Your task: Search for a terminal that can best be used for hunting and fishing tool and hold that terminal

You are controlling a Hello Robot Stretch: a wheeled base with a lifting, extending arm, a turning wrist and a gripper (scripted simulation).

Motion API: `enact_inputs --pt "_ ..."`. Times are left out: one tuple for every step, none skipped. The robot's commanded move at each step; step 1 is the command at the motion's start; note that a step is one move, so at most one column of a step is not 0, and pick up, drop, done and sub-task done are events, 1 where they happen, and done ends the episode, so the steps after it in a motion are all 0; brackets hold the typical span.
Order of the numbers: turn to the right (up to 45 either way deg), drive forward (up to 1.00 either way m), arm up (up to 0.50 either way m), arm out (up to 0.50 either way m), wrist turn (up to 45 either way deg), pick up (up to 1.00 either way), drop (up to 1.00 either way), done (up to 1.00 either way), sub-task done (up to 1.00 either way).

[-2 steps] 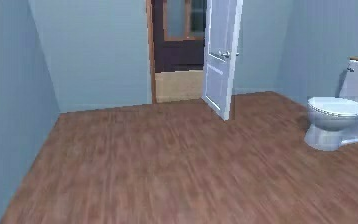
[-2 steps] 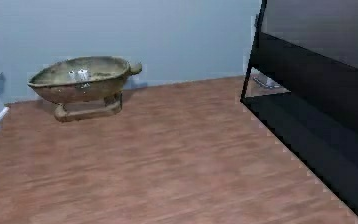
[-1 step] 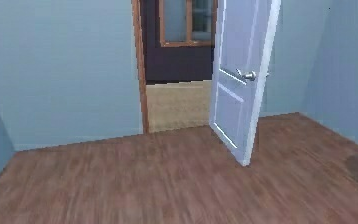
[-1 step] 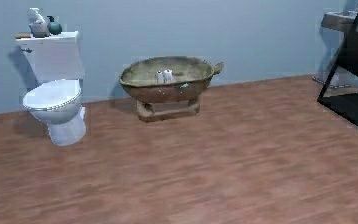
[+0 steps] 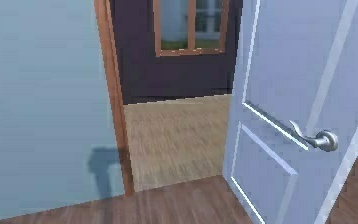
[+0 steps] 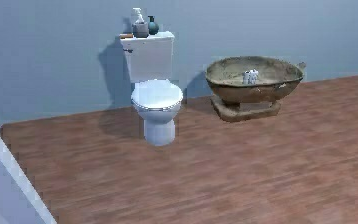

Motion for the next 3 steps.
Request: enact_inputs --pt "3.0 0.0 0.0 0.0 0.0 0.0 0.0 0.0 0.0" --pt "0.0 0.8 0.0 0.0 0.0 0.0 0.0 0.0 0.0" --pt "-15.0 0.0 0.0 0.0 0.0 0.0 0.0 0.0 0.0"
